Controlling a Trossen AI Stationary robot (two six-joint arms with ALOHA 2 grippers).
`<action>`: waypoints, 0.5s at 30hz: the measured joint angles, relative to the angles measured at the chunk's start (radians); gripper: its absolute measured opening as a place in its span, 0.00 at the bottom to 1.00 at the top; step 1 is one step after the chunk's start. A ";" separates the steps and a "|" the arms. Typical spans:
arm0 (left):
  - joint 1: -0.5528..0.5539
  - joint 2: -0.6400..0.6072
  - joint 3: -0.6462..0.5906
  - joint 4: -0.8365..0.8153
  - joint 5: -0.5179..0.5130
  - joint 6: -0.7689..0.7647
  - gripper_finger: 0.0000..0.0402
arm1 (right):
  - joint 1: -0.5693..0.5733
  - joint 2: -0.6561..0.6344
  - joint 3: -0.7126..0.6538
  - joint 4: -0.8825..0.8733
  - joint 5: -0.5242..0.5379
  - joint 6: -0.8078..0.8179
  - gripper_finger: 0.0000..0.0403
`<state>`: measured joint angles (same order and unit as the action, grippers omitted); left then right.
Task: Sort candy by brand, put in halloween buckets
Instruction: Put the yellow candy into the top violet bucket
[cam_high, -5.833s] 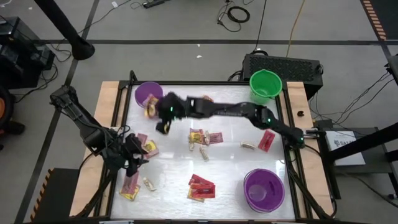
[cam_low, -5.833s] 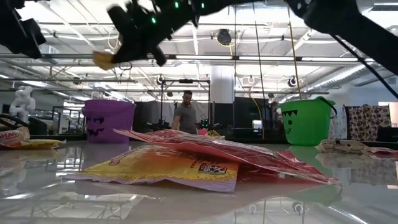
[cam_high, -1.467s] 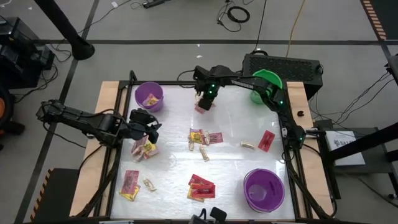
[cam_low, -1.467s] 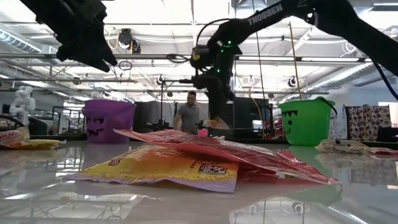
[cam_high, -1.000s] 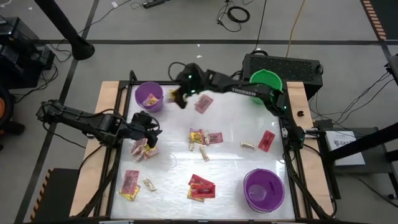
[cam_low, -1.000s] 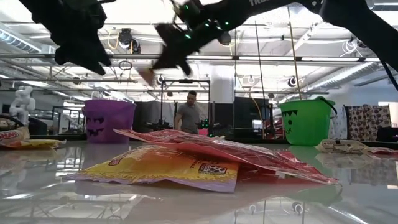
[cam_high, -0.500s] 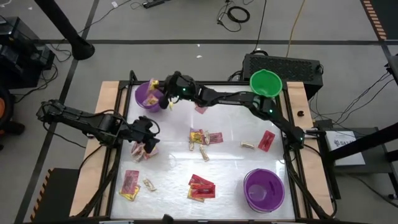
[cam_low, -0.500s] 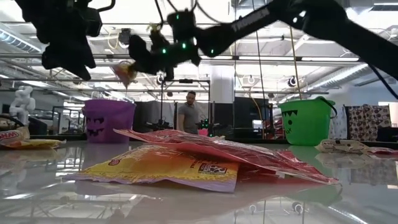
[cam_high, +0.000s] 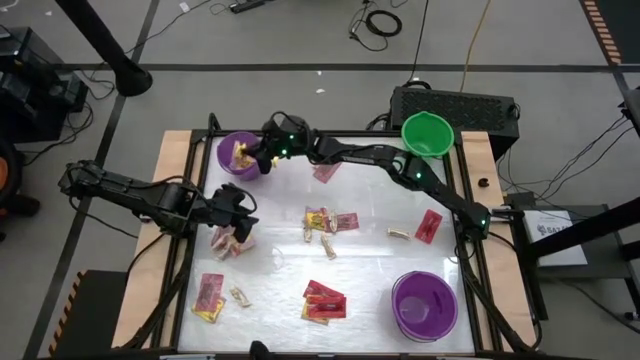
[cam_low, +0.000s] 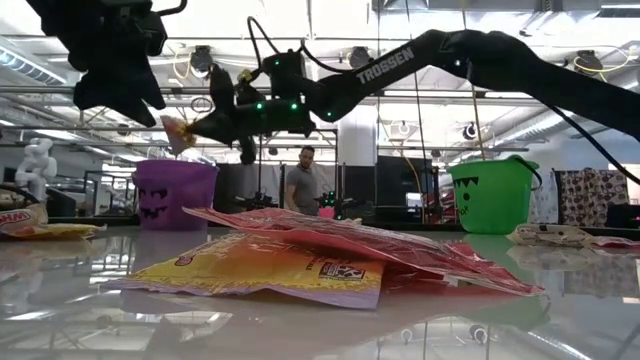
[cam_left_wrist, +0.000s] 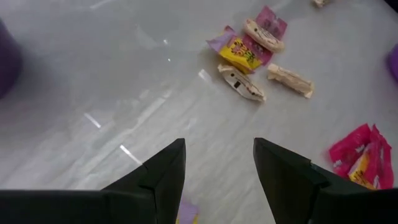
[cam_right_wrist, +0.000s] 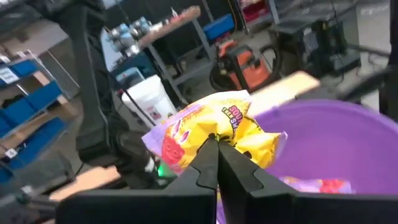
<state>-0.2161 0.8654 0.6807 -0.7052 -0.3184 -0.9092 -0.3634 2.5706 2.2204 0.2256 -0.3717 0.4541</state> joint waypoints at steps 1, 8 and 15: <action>0.000 0.000 0.000 0.000 -0.003 0.000 0.49 | 0.000 0.001 0.000 -0.008 0.000 -0.002 0.00; 0.000 0.000 0.000 0.000 -0.023 -0.001 0.49 | -0.002 -0.006 0.000 -0.017 0.000 0.006 0.07; 0.000 0.000 0.000 0.064 -0.032 0.000 0.49 | -0.006 -0.010 -0.001 -0.024 -0.005 0.024 0.20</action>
<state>-0.2164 0.8650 0.6807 -0.6415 -0.3503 -0.9091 -0.3695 2.5607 2.2196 0.2012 -0.3763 0.4777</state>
